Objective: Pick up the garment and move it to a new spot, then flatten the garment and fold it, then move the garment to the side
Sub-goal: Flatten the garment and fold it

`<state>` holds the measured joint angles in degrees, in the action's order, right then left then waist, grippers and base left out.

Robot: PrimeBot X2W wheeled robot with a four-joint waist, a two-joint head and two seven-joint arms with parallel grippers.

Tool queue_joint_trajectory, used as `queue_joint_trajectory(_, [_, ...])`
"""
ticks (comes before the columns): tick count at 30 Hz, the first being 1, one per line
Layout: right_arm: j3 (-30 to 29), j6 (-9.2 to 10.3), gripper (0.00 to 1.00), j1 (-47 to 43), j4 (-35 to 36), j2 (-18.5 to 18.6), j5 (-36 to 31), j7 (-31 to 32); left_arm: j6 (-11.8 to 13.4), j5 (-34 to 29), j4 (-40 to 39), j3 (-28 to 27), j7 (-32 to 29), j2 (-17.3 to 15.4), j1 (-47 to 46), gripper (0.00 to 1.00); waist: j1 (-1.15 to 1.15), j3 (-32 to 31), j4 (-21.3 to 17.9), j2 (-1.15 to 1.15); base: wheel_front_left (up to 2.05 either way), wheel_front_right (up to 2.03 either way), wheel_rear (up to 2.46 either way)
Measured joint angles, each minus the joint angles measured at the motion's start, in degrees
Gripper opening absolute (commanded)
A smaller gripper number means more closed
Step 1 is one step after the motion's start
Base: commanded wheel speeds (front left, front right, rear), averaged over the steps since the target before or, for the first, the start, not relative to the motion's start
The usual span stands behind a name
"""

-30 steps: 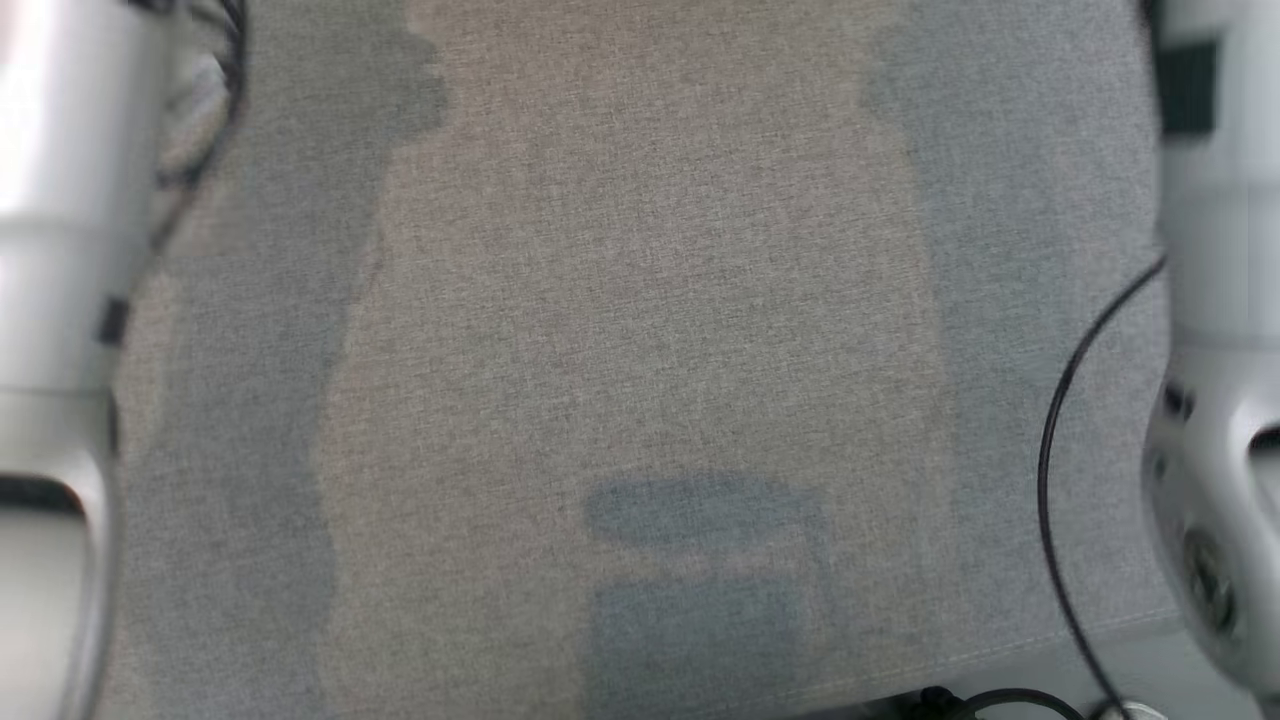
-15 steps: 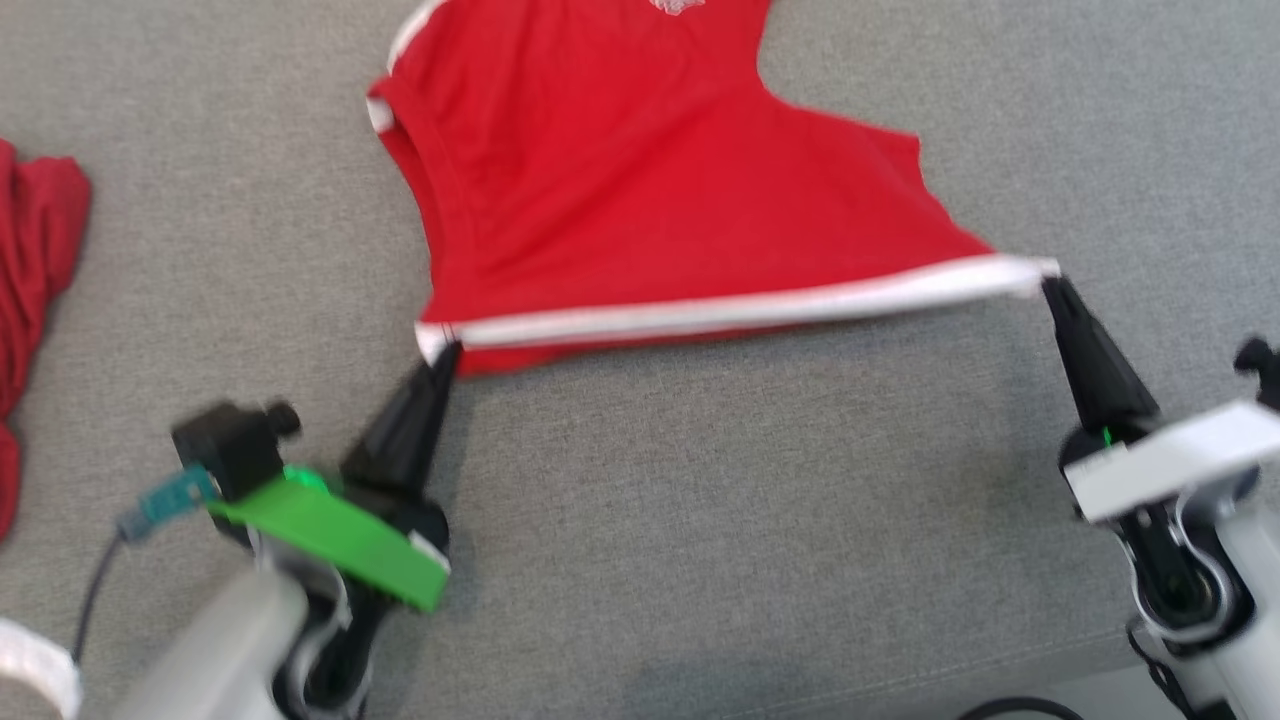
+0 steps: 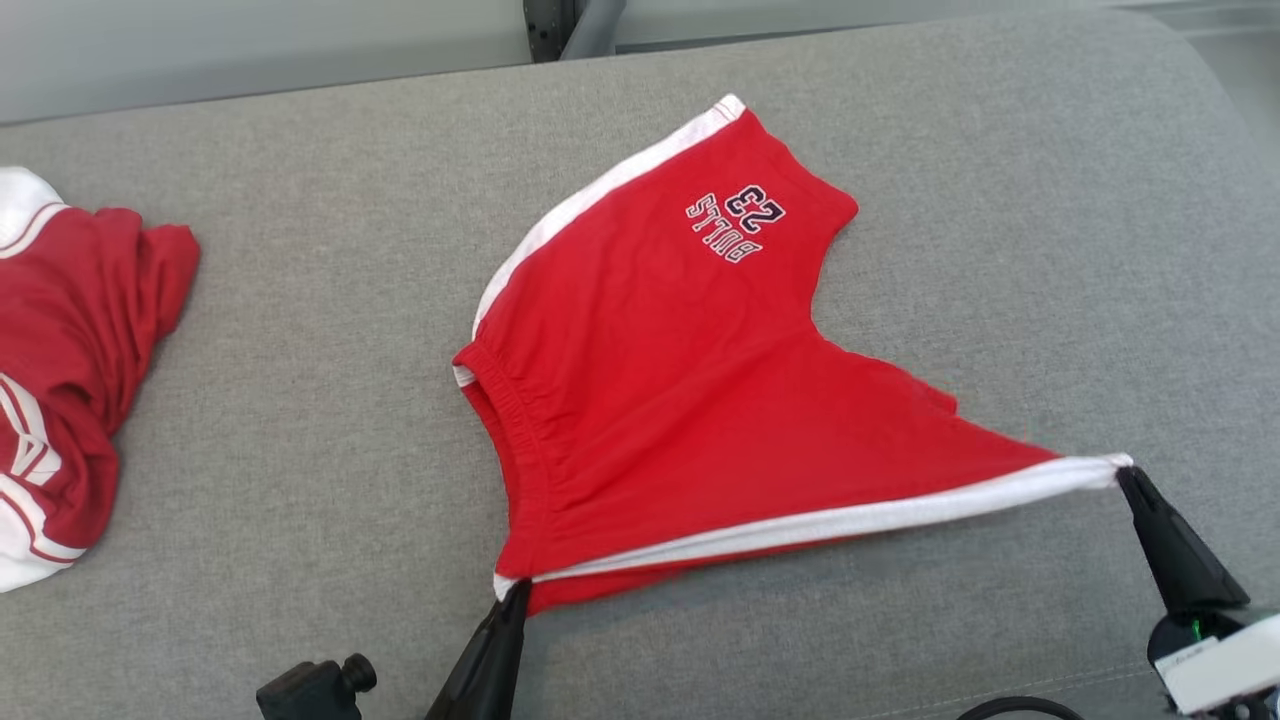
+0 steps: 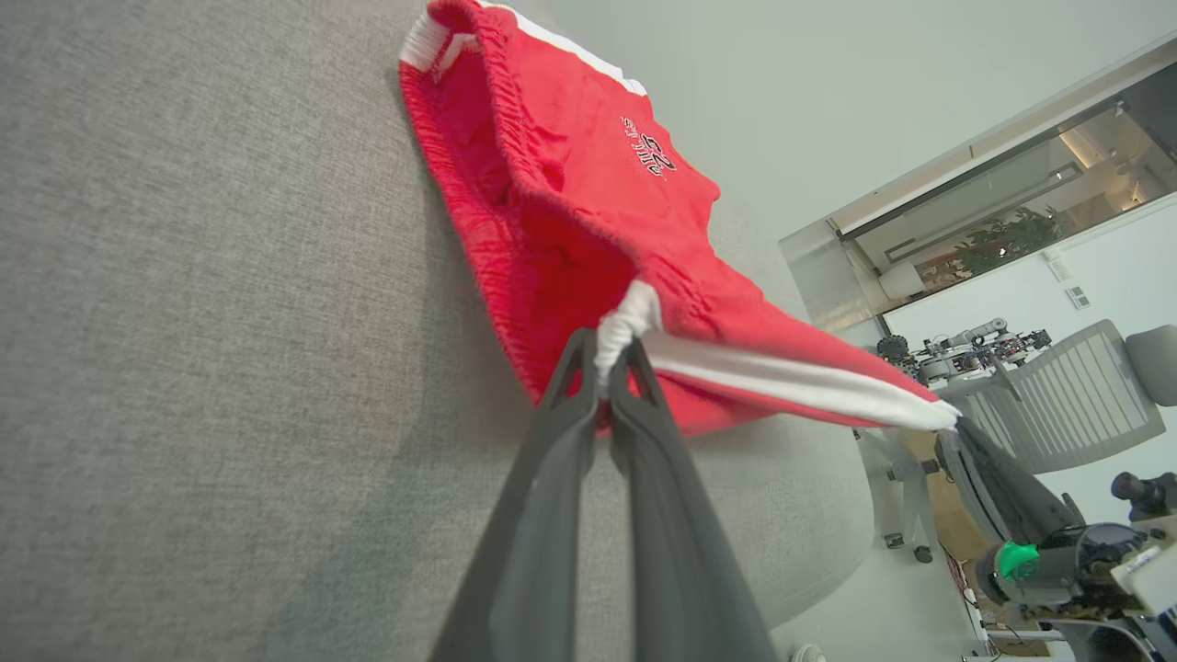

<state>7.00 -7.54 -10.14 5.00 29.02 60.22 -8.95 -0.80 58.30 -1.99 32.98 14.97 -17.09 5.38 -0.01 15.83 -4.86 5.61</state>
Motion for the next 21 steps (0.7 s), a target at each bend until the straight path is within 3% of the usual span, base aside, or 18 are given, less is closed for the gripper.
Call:
queue_joint_trajectory(7, [0.6,0.04,0.0,11.9,-1.4,-1.6,-1.1,8.0,1.9,5.7,-5.3,0.0,-7.6,1.2,-3.4,0.0,0.0,-1.0,0.2,0.0,0.0,0.0,0.0])
queue_joint_trajectory(13, [3.1,0.05,0.0,29.4,-9.1,-3.8,-3.1,13.4,7.4,10.5,-5.1,-4.7,-12.7,4.9,-16.1,0.0,0.0,2.4,0.5,-0.02,0.0,0.0,0.0])
queue_joint_trajectory(17, [4.4,0.05,0.0,39.9,-14.6,-4.9,-3.6,15.5,11.2,6.7,-0.7,-5.0,-13.5,5.4,-25.1,0.0,0.01,6.0,1.5,-0.03,0.0,0.0,0.0])
queue_joint_trajectory(21, [5.9,0.05,0.0,48.7,-20.3,-4.8,-4.7,16.1,12.4,4.8,3.7,-3.7,-13.8,7.9,-31.6,0.0,0.0,9.9,3.7,-0.03,0.0,0.0,0.0])
